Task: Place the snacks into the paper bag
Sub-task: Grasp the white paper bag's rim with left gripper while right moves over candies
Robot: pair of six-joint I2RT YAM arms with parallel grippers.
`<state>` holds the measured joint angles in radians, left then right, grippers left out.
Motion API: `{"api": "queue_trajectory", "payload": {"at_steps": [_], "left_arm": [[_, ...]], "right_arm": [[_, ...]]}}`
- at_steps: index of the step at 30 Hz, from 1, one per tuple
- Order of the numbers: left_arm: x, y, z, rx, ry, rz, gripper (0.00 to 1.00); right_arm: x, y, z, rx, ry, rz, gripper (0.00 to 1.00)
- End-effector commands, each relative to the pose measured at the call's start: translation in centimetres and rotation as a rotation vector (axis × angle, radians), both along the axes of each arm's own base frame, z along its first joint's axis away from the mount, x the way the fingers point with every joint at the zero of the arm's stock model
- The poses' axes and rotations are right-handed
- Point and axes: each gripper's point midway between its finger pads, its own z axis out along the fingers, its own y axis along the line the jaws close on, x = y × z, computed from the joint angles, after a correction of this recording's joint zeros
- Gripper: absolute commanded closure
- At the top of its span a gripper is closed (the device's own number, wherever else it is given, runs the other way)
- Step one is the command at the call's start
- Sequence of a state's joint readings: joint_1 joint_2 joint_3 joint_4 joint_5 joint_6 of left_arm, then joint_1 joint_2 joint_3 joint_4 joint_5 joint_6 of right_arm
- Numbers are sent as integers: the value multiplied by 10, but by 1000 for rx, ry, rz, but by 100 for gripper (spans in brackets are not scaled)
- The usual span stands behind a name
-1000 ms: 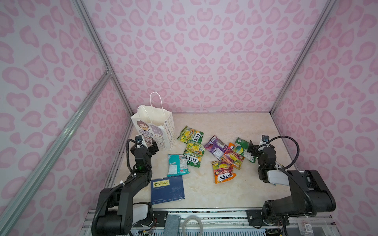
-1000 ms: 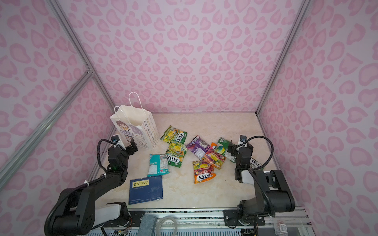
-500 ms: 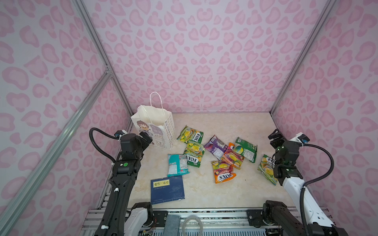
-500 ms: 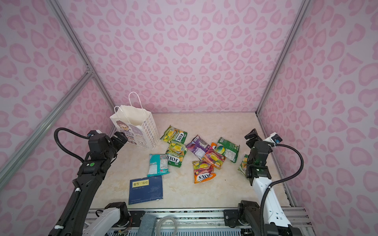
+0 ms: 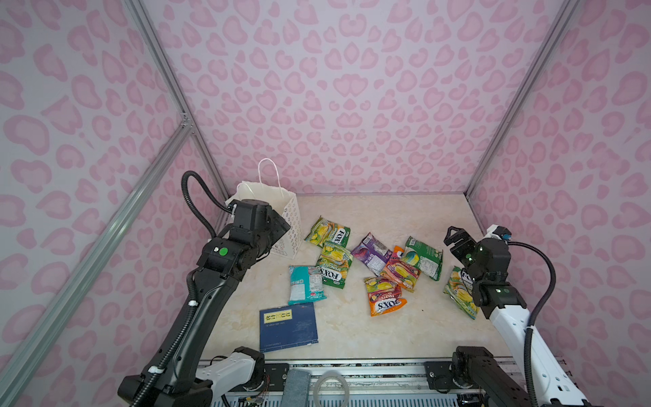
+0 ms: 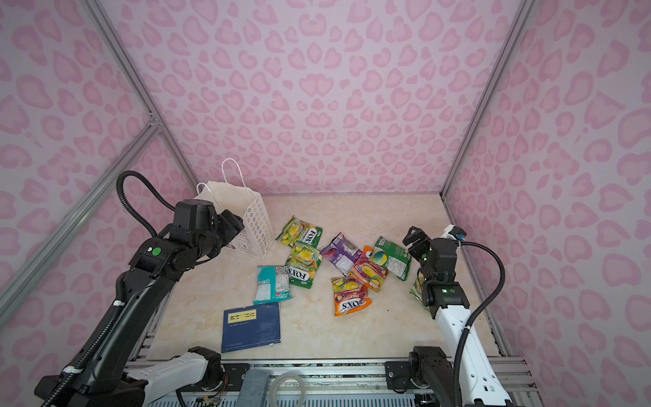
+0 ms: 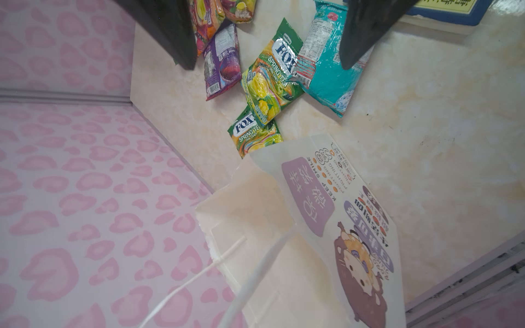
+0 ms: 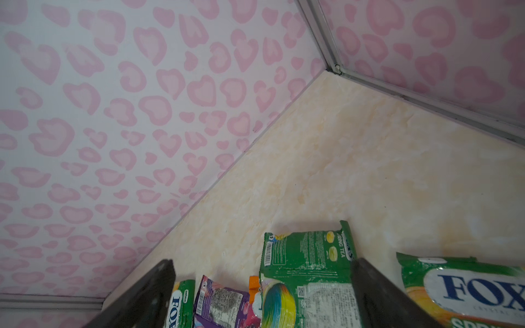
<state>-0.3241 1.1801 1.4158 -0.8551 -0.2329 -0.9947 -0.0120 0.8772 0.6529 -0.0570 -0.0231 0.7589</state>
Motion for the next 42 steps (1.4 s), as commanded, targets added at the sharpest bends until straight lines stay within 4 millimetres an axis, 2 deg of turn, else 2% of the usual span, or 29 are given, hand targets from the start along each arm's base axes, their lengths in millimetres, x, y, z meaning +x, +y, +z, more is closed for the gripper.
{"api": "queue_trajectory", "payload": {"at_steps": [1, 5, 8, 11, 14, 16, 19, 22, 25, 29, 33, 36, 42], "left_arm": [[5, 23, -6, 3, 42, 216, 22], [29, 25, -7, -11, 52, 286, 27], [50, 28, -20, -22, 111, 322, 35], [65, 34, -34, -24, 147, 364, 38], [72, 40, -47, -22, 193, 390, 43], [75, 41, -49, -11, 196, 386, 49], [75, 46, -50, 6, 205, 387, 58], [75, 50, -54, 29, 227, 347, 72], [75, 56, -57, 65, 258, 296, 79], [72, 64, -61, 56, 292, 196, 98], [65, 66, -45, 112, 274, 81, 98], [53, 71, -36, 186, 274, 8, 98], [26, 77, -37, 287, 268, -69, 98]], "right_arm": [[-5, 9, 0, -55, 21, 30, 2], [-12, 16, 2, -92, 29, 59, 2], [-17, 17, 5, -106, 25, 72, 2], [-23, 20, 6, -113, 16, 88, 2], [-27, 21, 4, -114, 16, 95, 2], [-29, 21, 4, -112, 11, 99, 2], [-30, 22, 1, -114, 11, 102, 2], [-29, 24, -4, -112, 23, 112, 2], [-27, 27, -7, -112, 40, 131, 2], [-27, 33, -11, -122, 56, 158, 2], [-25, 42, -15, -127, 77, 192, 2], [-22, 50, -20, -140, 107, 222, 2], [-14, 48, -46, -187, 218, 224, 2]]}}
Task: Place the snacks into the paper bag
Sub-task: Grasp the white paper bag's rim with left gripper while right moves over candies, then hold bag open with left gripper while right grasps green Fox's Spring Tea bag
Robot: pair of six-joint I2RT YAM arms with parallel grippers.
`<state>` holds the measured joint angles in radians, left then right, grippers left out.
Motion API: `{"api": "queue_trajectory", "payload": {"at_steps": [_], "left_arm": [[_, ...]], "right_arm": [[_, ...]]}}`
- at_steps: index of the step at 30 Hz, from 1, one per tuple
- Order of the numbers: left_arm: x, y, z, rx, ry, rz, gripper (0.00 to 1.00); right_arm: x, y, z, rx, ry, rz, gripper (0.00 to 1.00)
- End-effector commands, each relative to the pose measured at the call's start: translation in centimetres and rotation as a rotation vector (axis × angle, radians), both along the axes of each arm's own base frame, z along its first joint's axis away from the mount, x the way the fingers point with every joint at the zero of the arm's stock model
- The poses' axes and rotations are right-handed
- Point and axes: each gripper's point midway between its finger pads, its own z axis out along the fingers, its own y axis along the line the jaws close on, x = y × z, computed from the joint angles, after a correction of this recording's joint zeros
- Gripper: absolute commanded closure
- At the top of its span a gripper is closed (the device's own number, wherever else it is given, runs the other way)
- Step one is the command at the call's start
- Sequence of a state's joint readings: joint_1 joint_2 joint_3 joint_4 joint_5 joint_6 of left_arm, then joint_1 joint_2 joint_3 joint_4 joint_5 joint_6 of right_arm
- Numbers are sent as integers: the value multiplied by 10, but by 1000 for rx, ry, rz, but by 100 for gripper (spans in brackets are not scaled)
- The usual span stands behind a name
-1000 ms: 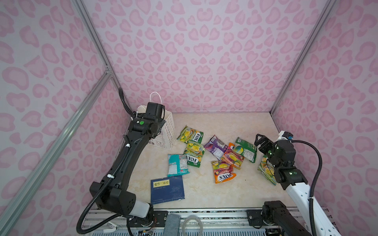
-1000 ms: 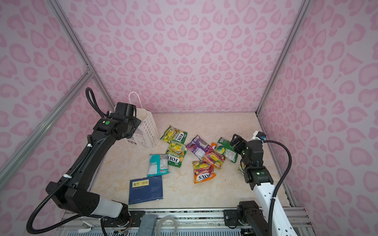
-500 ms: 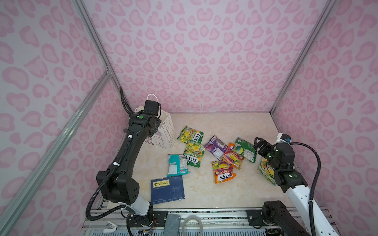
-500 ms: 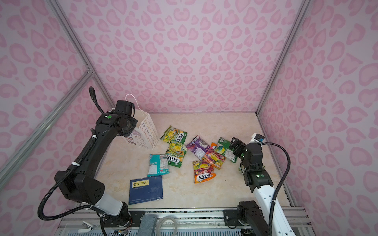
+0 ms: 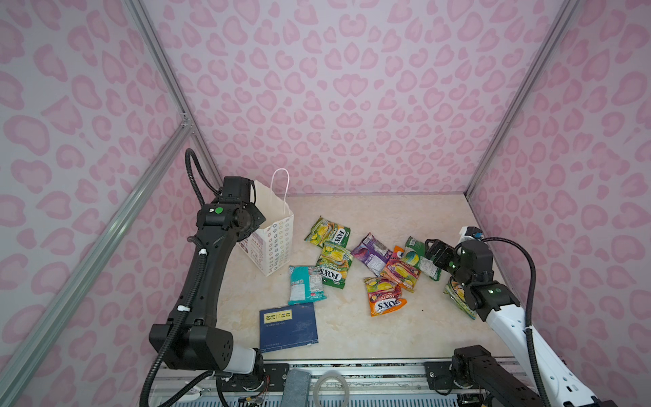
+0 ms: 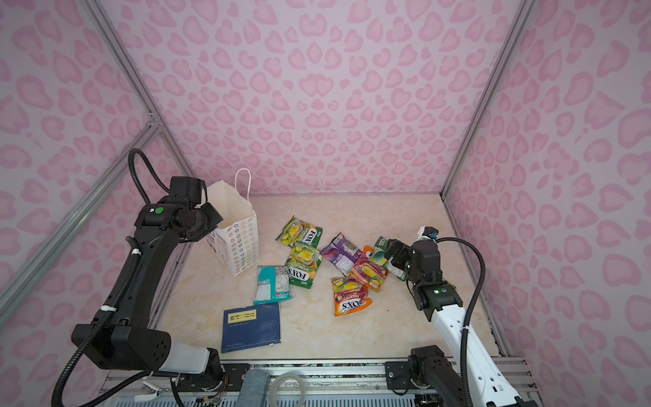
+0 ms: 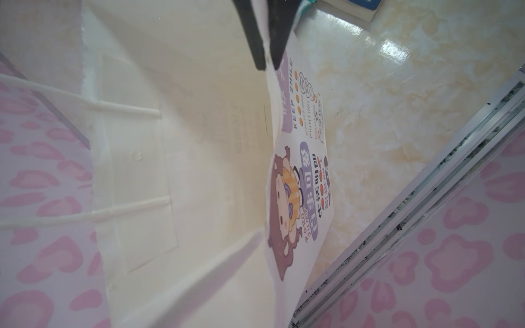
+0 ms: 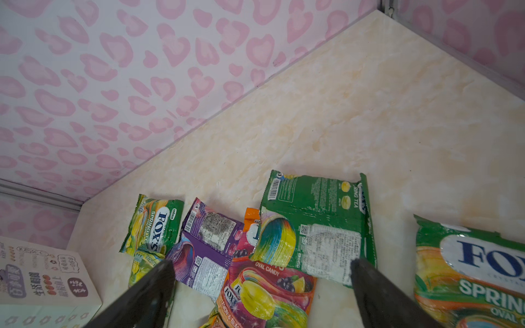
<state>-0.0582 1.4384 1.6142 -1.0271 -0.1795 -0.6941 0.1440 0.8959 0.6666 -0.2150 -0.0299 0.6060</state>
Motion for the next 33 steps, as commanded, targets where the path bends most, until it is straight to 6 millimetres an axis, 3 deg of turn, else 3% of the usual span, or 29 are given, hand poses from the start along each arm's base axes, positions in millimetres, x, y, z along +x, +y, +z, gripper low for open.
{"api": "queue_trajectory", "payload": {"at_steps": [1, 6, 10, 14, 20, 26, 33], "left_arm": [[-15, 2, -2, 75, 20, -93, 98], [-26, -8, -5, 60, -5, -174, 98], [-29, -28, 5, -15, -95, -257, 98], [-29, -45, 13, -85, -167, -324, 98], [-35, -51, 3, -104, -170, -357, 98], [-37, -46, -4, -108, -177, -335, 98], [-28, -41, 9, -257, -251, -297, 98]], "right_arm": [[1, -5, -16, -59, 67, -7, 2], [-3, -23, -37, -92, 164, -91, 2], [-20, -73, -55, -85, 265, -329, 2], [-43, -121, -77, 29, 352, -559, 2], [-70, -164, -95, 134, 343, -740, 2], [-75, -170, -128, 356, 301, -726, 2], [-56, -153, -146, 479, 297, -614, 3]]}}
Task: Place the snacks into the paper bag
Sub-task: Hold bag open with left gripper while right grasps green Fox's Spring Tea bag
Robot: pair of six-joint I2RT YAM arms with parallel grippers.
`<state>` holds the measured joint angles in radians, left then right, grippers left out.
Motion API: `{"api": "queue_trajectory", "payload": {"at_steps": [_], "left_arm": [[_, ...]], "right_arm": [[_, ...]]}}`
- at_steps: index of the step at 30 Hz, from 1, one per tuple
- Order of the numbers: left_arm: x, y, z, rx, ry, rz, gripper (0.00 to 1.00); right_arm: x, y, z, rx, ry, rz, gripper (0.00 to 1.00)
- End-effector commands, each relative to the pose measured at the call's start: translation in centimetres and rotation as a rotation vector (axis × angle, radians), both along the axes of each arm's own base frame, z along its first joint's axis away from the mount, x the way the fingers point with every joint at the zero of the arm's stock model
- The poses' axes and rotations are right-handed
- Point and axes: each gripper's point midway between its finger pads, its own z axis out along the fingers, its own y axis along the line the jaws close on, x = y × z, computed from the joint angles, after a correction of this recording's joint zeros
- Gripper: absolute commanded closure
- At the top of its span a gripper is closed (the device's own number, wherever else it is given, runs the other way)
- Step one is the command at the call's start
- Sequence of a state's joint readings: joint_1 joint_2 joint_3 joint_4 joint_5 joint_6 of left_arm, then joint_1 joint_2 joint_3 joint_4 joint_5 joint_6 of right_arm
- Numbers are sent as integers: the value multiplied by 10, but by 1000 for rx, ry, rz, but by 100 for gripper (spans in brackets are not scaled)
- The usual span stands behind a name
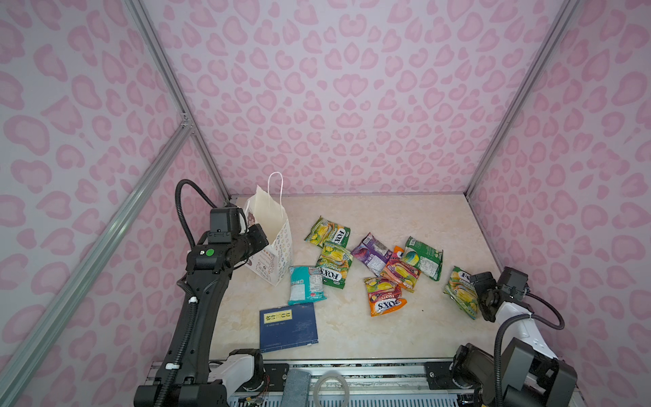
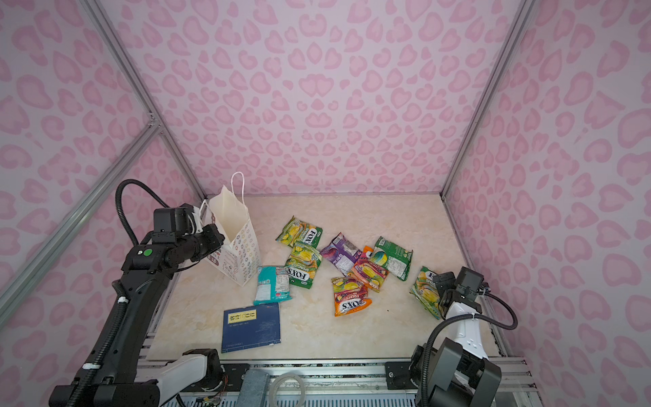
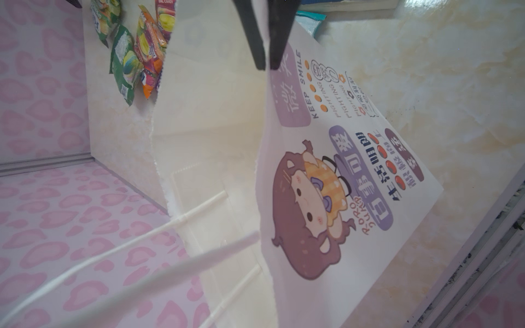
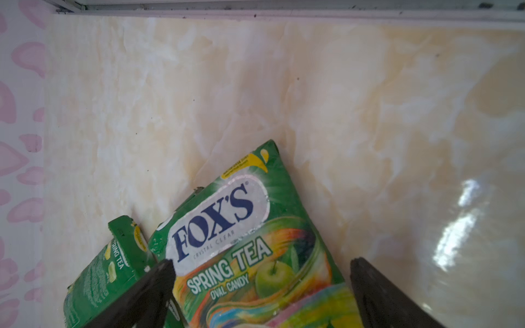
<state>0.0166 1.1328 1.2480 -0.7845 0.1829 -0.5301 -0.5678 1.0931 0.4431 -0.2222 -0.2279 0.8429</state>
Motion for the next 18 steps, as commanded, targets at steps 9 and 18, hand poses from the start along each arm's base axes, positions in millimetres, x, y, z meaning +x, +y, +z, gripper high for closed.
{"api": "queue_trajectory", "payload": {"at_steps": [9, 18], "left_arm": [[40, -15, 55, -247, -114, -38, 98], [54, -9, 23, -238, -36, -29, 98]], "right_arm": [[41, 44, -14, 166, -89, 236, 5], [46, 75, -31, 189, -27, 341, 16]]}}
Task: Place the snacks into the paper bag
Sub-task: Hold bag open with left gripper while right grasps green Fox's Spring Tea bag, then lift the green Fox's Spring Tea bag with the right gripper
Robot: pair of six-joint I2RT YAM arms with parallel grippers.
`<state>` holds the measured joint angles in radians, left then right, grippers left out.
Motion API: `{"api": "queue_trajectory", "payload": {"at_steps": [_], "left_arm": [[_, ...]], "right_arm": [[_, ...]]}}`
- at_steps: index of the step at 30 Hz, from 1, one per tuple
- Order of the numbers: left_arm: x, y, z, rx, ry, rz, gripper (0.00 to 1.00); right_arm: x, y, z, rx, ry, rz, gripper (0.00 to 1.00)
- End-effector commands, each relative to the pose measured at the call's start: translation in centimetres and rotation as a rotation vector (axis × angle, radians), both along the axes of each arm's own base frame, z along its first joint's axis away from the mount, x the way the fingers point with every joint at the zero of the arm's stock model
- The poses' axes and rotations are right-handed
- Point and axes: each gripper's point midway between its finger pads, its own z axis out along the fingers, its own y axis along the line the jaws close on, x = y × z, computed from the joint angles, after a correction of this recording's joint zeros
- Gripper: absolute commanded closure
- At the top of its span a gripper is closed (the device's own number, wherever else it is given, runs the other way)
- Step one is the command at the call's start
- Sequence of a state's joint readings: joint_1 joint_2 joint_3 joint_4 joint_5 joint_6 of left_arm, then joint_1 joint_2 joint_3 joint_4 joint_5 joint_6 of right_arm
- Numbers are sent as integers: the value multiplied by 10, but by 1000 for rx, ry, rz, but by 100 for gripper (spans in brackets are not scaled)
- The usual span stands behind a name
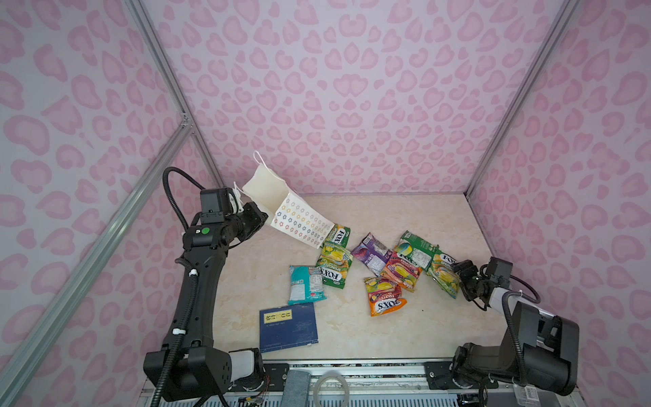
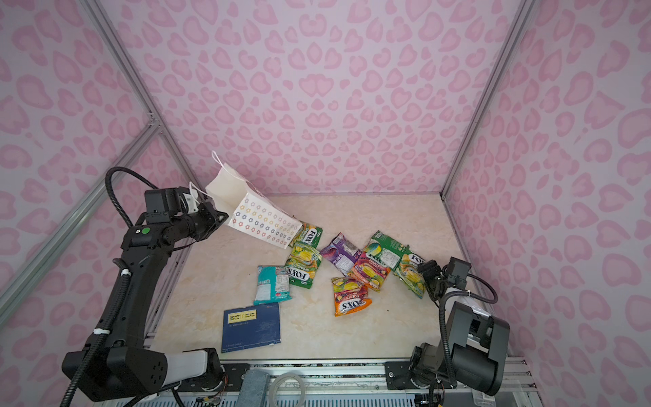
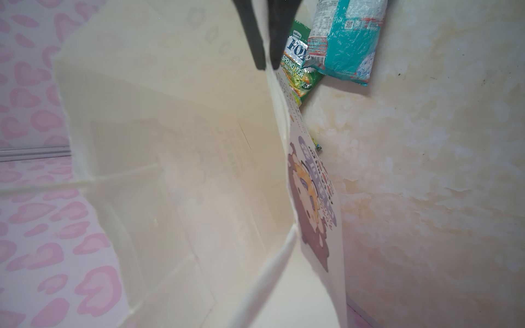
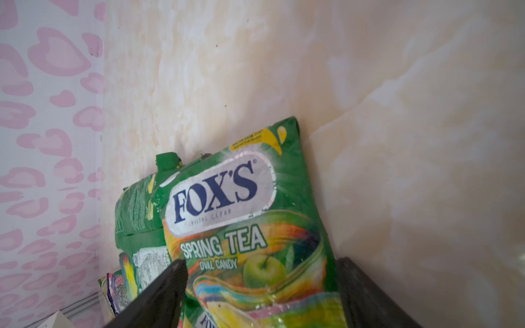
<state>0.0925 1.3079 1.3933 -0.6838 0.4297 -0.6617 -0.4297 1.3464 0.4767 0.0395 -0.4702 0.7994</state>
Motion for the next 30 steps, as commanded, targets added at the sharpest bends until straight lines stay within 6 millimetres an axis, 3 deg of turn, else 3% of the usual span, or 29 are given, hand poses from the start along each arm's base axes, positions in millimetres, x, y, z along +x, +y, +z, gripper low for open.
{"api": "queue_trajectory", "payload": {"at_steps": [1, 7, 16, 19, 24, 25, 30], "left_arm": [[0, 7, -13, 44, 22, 9, 98], [-11, 20, -3, 119, -15, 38, 98], [-8, 23, -25, 131, 49, 28, 98], [-5, 21, -25, 117, 48, 16, 98], [-3, 45, -35, 102, 83, 91, 98], [-4, 47, -45, 80, 109, 95, 98], [-5, 47, -46, 52, 101, 89, 98]], "right_arm": [[-20, 23, -21, 40, 112, 47, 17], [-20, 38, -19, -24, 124, 93, 19], [-15, 47, -28, -29, 132, 107, 34], [-15, 50, -29, -34, 134, 115, 43], [-17, 51, -31, -34, 130, 116, 62], [-18, 51, -32, -38, 131, 119, 67], [-16, 49, -27, -58, 123, 127, 84]]}}
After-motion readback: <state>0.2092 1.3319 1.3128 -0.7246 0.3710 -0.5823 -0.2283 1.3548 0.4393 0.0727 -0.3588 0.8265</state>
